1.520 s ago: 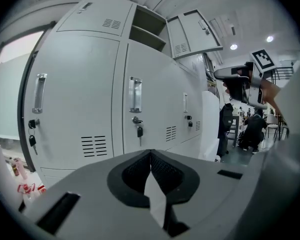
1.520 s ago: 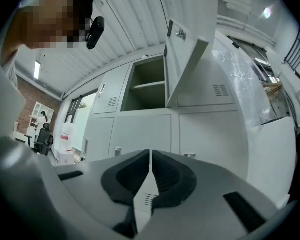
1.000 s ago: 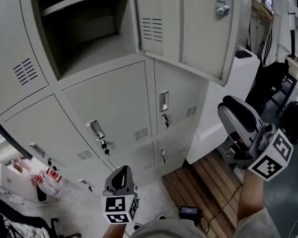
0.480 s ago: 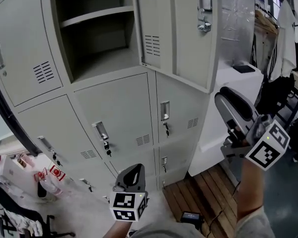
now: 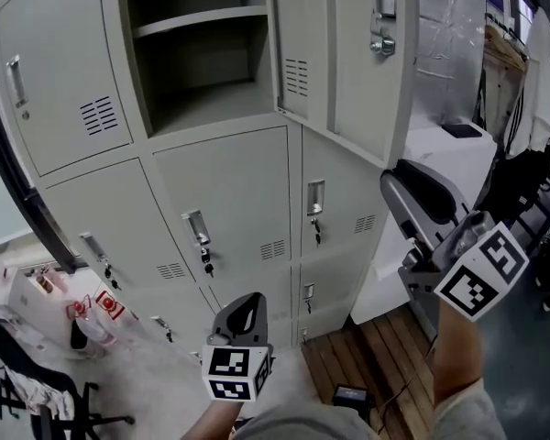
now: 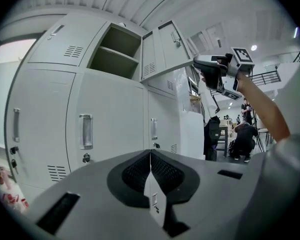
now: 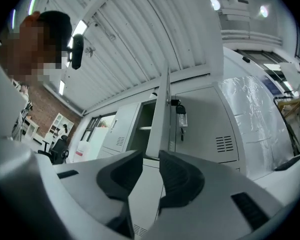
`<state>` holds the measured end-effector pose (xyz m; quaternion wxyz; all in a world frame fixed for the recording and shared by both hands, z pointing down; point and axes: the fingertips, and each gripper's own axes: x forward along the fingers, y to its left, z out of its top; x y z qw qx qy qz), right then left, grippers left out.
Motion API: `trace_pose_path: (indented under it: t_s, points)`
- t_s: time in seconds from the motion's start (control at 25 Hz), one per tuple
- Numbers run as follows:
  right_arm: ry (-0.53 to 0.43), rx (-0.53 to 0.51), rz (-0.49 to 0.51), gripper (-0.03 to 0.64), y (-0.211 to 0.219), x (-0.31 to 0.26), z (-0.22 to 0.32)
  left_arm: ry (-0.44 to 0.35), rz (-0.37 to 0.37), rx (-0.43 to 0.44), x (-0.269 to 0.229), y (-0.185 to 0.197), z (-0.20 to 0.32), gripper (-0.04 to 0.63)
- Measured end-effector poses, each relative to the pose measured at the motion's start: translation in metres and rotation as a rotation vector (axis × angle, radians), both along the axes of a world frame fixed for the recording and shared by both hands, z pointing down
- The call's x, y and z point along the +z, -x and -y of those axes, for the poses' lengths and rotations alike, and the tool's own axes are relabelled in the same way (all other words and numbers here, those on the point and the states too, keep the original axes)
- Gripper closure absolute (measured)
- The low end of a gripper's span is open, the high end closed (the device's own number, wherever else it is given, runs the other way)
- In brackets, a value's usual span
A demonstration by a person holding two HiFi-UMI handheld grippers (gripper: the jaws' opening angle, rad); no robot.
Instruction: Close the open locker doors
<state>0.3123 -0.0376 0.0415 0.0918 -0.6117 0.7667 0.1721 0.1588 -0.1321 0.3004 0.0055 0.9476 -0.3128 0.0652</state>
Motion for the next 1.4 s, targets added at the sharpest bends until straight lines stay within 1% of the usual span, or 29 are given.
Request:
trace_pose_path:
  t_s: [0.08, 0.16, 0.44, 0.6, 0.88, 1.12, 1.4]
  points:
    - [-0.005, 0.018, -0.032, 0.508, 0.012, 0.002, 0.005, -0.008, 0.003, -0.014, 0.000, 0.004, 0.002, 0.586]
    - [-0.016, 0.017, -0.044, 0.508, 0.025, 0.002, 0.008, -0.012, 0.002, -0.027, 0.000, 0.010, 0.002, 0.586]
    - [-0.048, -0.059, -0.078, 0.508, 0.079, 0.002, 0.023, -0.001, -0.019, -0.085, 0.002, 0.042, 0.008, 0.586]
    - [-0.069, -0.064, -0.107, 0.506, 0.104, 0.002, 0.035, -0.003, -0.018, -0.125, 0.003, 0.066, 0.016, 0.586]
    - [-0.102, -0.107, -0.083, 0.511, 0.144, 0.002, 0.060, 0.014, -0.003, -0.183, 0.006, 0.111, 0.033, 0.586]
    - [-0.124, -0.098, -0.092, 0.514, 0.170, 0.001, 0.084, 0.036, 0.009, -0.238, 0.012, 0.151, 0.050, 0.586]
    - [-0.123, -0.101, -0.123, 0.517, 0.195, -0.003, 0.113, 0.044, 0.011, -0.268, 0.014, 0.177, 0.069, 0.586]
